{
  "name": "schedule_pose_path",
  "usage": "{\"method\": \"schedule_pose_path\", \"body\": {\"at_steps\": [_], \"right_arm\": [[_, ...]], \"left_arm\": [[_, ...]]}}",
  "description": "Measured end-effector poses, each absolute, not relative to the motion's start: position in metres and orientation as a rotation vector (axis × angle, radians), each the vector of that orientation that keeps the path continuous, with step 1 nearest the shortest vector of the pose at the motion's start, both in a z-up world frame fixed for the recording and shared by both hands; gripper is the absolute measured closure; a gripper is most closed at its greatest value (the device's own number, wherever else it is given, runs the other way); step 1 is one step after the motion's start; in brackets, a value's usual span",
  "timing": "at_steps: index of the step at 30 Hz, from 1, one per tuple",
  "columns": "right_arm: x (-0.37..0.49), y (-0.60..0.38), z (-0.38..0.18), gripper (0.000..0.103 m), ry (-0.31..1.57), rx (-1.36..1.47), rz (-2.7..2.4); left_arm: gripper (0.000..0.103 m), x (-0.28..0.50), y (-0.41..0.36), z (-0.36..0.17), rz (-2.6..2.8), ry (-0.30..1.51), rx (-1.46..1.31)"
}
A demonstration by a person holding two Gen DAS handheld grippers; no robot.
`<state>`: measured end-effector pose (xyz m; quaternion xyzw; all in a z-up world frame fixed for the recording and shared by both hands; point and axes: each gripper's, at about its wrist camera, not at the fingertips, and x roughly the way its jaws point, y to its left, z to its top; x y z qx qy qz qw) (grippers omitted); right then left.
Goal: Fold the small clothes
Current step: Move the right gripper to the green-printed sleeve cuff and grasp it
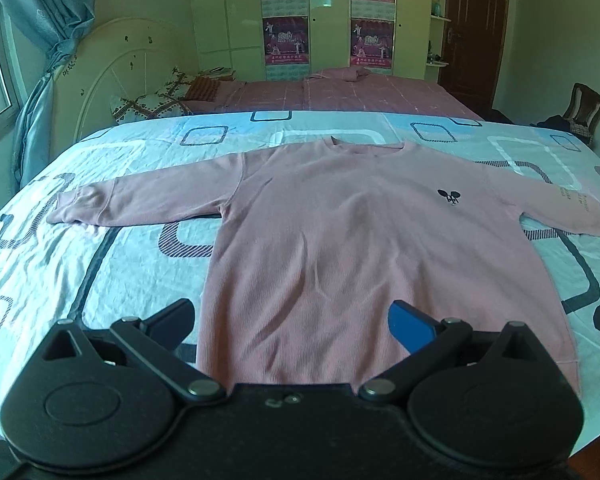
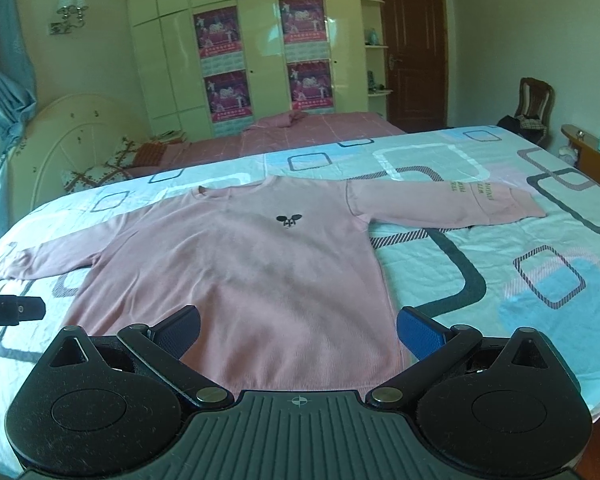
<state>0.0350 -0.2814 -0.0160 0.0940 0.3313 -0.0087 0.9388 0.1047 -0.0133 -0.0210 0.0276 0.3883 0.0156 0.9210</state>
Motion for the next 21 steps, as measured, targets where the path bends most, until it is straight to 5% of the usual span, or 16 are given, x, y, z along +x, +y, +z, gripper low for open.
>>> {"method": "schedule_pose_path", "body": {"at_steps": [21], "right_arm": [[0.154, -0.332, -0.053, 0.0, 0.742, 0.18, -0.177]], "left_arm": [[0.001, 0.219, -0.026, -0.059, 0.013, 0.845, 0.058]]}}
